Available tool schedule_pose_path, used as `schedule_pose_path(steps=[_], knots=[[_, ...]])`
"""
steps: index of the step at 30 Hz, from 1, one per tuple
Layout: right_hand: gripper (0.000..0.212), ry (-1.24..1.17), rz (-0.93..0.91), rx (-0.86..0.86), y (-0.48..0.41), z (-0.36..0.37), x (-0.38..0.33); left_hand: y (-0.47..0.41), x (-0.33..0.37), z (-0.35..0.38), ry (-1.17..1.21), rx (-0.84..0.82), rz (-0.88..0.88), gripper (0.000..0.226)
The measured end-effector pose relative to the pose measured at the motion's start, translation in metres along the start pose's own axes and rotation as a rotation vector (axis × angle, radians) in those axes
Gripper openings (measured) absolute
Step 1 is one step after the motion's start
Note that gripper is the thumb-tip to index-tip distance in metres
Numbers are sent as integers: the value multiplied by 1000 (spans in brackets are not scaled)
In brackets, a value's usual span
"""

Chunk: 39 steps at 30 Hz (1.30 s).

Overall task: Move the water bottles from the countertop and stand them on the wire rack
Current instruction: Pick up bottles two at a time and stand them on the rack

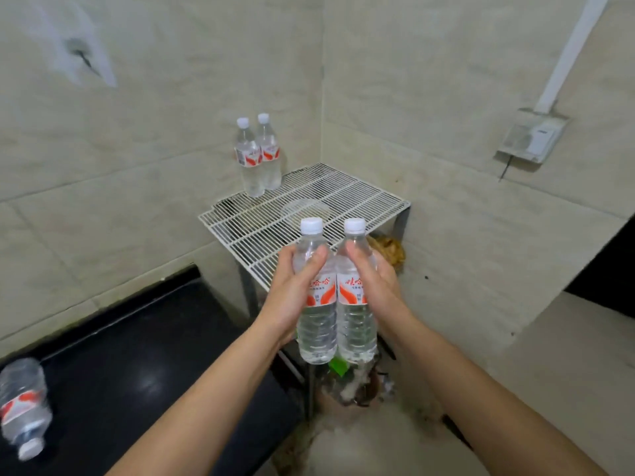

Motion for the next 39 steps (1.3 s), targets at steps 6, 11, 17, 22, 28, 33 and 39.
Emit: schedule_pose_path(steps=[6,11,17,22,28,33,39], knots=[[52,-55,-128,42,-99,18,-49,-99,38,38,0,10,138,51],[36,-46,-179,-1,-161,42,-65,-159,51,59,-12,27,228,49],[26,-60,-214,-84,-244,81,-71,-229,56,70,-58,172,259,63],[60,-25,-281,-215,-316,120,-74,-286,64,86,-57,349,314,41],[35,-1,-415,-306,-389,142,-91,-349,79,97,-273,551,457,39],[28,20,-506,-361,-438,157,-95,-390,84,107,-410,478,437,36],[31,139,-589,-366,-487,180,-106,-445,110,108,-499,481,414,28]])
Point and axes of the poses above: each hand's wrist, its own y-axis away from the middle knuckle, its own z-axis out of the palm, x = y × z, the point moved 6 cm from there along -y, towards the middle knuckle, and after that the axes turned 15 degrees about x, right-handed, at the moved point
